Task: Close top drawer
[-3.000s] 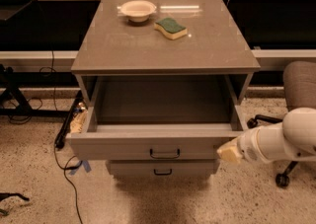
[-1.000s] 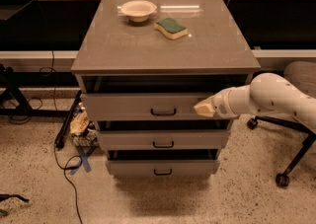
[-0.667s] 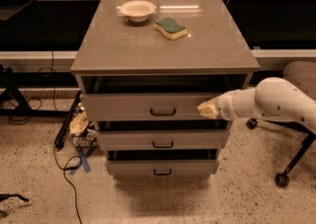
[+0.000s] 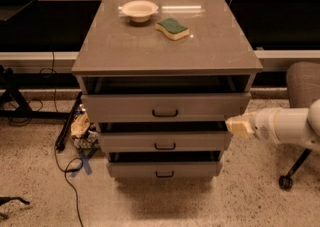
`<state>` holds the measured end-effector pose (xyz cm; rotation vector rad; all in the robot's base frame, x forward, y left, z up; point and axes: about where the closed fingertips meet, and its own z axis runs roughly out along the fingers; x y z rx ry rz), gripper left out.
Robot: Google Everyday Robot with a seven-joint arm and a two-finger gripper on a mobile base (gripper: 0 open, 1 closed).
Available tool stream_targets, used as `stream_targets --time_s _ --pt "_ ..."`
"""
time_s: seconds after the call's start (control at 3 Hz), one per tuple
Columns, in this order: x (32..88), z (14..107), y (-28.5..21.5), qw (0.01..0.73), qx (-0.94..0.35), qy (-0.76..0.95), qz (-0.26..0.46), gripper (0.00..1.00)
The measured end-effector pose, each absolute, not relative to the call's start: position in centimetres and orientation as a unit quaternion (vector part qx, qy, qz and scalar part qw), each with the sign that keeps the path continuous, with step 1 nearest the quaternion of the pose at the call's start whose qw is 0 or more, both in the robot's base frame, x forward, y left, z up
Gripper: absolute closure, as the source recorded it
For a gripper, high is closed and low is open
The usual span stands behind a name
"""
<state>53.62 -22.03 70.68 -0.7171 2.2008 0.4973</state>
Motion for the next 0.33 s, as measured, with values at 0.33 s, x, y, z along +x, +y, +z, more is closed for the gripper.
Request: stream_targets --time_s 0.33 --pt "49.70 72.49 -23.50 0.376 -0.265 0.869 0.181 1.00"
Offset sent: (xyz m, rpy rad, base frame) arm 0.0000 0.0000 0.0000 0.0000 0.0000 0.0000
